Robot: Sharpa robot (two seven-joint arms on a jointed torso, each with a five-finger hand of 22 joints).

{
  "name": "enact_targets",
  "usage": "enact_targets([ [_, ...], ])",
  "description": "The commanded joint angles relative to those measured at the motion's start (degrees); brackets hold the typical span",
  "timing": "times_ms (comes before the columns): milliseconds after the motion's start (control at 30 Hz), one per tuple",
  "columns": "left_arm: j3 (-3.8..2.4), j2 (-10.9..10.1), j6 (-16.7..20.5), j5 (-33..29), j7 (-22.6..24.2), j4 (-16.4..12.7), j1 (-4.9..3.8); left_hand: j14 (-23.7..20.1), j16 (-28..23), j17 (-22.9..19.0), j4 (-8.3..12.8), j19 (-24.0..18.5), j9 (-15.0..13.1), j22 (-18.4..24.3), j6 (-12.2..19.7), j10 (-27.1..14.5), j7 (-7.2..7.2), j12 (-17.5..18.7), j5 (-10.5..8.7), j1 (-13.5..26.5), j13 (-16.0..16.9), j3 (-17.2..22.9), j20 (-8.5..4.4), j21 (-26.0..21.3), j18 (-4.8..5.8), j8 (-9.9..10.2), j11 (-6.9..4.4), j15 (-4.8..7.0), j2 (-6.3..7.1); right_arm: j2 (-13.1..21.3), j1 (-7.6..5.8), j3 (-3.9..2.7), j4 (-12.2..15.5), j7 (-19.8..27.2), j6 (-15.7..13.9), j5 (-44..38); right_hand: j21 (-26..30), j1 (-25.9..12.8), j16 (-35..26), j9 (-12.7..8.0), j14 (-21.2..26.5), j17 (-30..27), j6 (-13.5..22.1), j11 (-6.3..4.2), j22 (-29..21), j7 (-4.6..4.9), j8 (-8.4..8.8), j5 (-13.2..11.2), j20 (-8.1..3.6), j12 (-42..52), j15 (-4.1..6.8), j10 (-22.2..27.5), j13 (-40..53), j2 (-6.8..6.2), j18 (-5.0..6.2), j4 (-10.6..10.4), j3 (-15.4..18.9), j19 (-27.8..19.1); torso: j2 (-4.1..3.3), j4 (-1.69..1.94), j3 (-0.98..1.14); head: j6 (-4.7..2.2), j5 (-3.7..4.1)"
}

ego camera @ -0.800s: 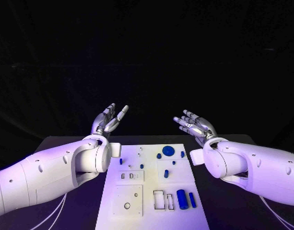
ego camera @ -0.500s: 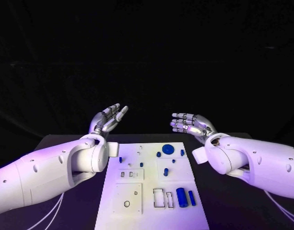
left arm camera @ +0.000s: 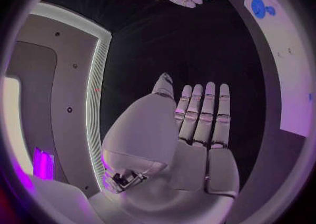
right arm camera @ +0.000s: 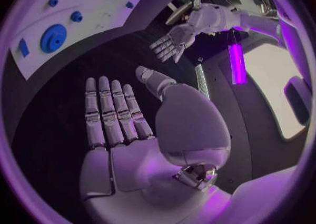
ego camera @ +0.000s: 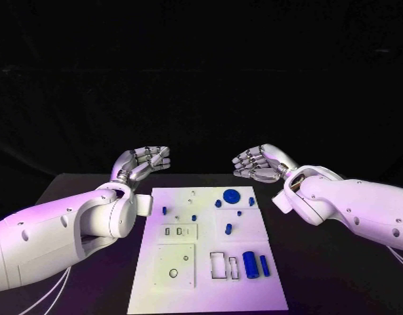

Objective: Assemble the parts on the task board

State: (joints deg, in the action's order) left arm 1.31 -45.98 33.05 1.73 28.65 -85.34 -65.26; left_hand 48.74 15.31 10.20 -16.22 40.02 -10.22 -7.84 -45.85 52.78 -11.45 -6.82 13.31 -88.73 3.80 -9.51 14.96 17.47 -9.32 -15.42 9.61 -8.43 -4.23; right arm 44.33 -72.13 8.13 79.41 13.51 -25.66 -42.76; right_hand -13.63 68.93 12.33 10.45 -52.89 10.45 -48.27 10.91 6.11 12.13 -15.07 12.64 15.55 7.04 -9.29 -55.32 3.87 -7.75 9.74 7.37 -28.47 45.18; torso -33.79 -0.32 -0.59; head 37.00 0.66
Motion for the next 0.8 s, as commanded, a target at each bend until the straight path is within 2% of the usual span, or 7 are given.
enact_targets([
  [33, -0.09, -1.4, -4.4, 3.0, -0.7, -2.6, -0.34, 6.1, 1.0, 2.1, -0.1, 5.5, -1.7, 0.2, -4.4, 6.4, 0.42, 0.3, -0.34, -2.6, 0.2, -1.3, -0.82, 1.1, -1.22, -1.2, -0.29, 0.79, 0.08, -0.3, -0.85, -0.07, -0.2, -6.7, 3.6, -16.5, -1.0, -0.1, 1.3, 1.7, -5.8, 2.6, -3.5, -1.29, -0.2, 0.16, -0.91, 1.3, -1.16, -1.3, 1.62, -5.0, 0.3, -1.69, 0.85, 1.1, 1.0, 5.2, -1.55, 0.45, -0.21, 0.07, 0.28],
  [67, -0.10, -1.8, -4.7, 3.1, -0.8, -3.1, -0.38, 6.2, 1.0, 2.2, -0.1, 5.6, -1.7, 0.3, -4.4, 6.4, 0.42, 0.4, -0.35, -2.7, 0.2, -1.4, -0.83, 1.0, -1.22, -1.1, -0.27, 0.79, 0.12, -0.4, -1.03, -0.07, -0.2, -7.3, 4.0, -18.0, -1.2, -0.1, 1.4, 1.8, -6.1, 2.8, -3.6, -1.34, -0.1, 0.10, -0.90, 1.4, -1.29, -1.4, 1.73, -5.1, 0.3, -1.74, 0.85, 1.1, 1.0, 5.7, -1.97, 0.54, -0.28, -0.06, 0.36],
  [367, -1.03, -6.5, -7.4, 2.9, -1.0, -11.0, -0.66, 4.9, -0.8, 2.8, -0.1, 6.1, -2.3, 1.0, -3.3, 5.8, -0.23, 2.3, -0.22, -2.5, 0.1, -3.4, -0.66, 0.2, -1.09, 0.0, -0.09, 0.42, 0.51, -1.6, -2.98, -0.12, 0.9, -15.0, 8.8, -37.3, -12.4, -0.2, 11.7, 5.7, -21.5, 15.8, -6.6, -4.58, 6.1, -2.49, -1.05, 1.9, -7.26, -2.7, 7.25, -11.0, 2.0, -3.17, 0.63, 1.3, 2.3, 19.4, -4.87, 1.54, -0.99, -0.03, 1.30],
  [533, -1.33, -7.9, -7.7, 2.3, -1.1, -13.7, -0.69, 4.5, -1.3, 3.0, -0.1, 6.2, -2.5, 1.3, -3.0, 5.3, -0.25, 2.9, -0.29, -2.6, 0.0, -3.8, -0.59, -0.1, -1.08, 0.4, -0.11, 0.32, 0.31, -2.4, -3.41, -0.13, 1.2, -17.7, 10.3, -43.4, -20.2, -0.5, 21.7, 7.6, -24.6, 24.9, -6.9, -5.32, 11.9, -3.18, -0.03, 2.1, -8.80, -3.3, 8.35, -11.1, 3.1, -3.79, 0.42, 1.0, 2.5, 21.0, -6.06, 2.17, -1.31, 0.22, 1.84],
  [633, -1.47, -8.3, -7.9, 2.1, -1.1, -14.8, -0.71, 4.3, -1.6, 3.1, -0.1, 6.2, -2.5, 1.4, -2.8, 5.0, -0.26, 3.1, -0.31, -2.6, 0.0, -4.0, -0.54, -0.2, -1.07, 0.6, -0.11, 0.26, 0.23, -3.1, -3.48, -0.12, 0.7, -18.7, 10.6, -45.6, -27.5, -0.7, 30.7, 9.1, -25.0, 30.6, -7.0, -5.43, 18.0, -3.22, 0.71, 2.3, -9.08, -3.2, 8.51, -10.4, 3.8, -4.08, 0.20, 0.5, 2.1, 20.1, -6.65, 2.47, -1.48, 0.22, 2.03],
  [700, -1.55, -8.6, -8.0, 2.0, -1.2, -15.4, -0.75, 4.2, -1.7, 3.1, -0.1, 6.2, -2.5, 1.4, -2.7, 4.9, -0.26, 3.1, -0.31, -2.6, 0.0, -4.1, -0.52, -0.2, -1.07, 0.7, -0.11, 0.23, 0.20, -3.5, -3.44, -0.12, 0.4, -19.3, 10.6, -46.8, -37.3, -0.6, 39.2, 10.1, -25.9, 37.0, -7.1, -5.17, 29.6, -3.02, 1.06, 2.8, -8.95, -3.3, 8.26, -9.0, 4.1, -4.26, -0.98, 0.4, 2.1, 21.8, -7.10, 2.62, -1.53, 0.17, 2.06],
  [800, -1.63, -8.8, -8.1, 1.9, -1.3, -15.9, -0.87, 4.1, -1.8, 3.1, -0.1, 6.2, -2.6, 1.5, -2.7, 4.8, -0.27, 3.2, -0.33, -2.6, 0.0, -4.2, -0.51, -0.3, -1.06, 0.7, -0.11, 0.20, 0.18, -3.9, -3.34, -0.11, -0.1, -19.7, 10.7, -47.6, -44.8, -0.3, 46.7, 11.0, -26.9, 42.4, -6.9, -5.19, 38.6, -2.98, 1.61, 2.8, -8.55, -3.2, 8.16, -8.1, 4.5, -4.19, -1.79, 0.2, 2.4, 22.7, -7.53, 2.77, -1.60, 0.21, 2.20],
])
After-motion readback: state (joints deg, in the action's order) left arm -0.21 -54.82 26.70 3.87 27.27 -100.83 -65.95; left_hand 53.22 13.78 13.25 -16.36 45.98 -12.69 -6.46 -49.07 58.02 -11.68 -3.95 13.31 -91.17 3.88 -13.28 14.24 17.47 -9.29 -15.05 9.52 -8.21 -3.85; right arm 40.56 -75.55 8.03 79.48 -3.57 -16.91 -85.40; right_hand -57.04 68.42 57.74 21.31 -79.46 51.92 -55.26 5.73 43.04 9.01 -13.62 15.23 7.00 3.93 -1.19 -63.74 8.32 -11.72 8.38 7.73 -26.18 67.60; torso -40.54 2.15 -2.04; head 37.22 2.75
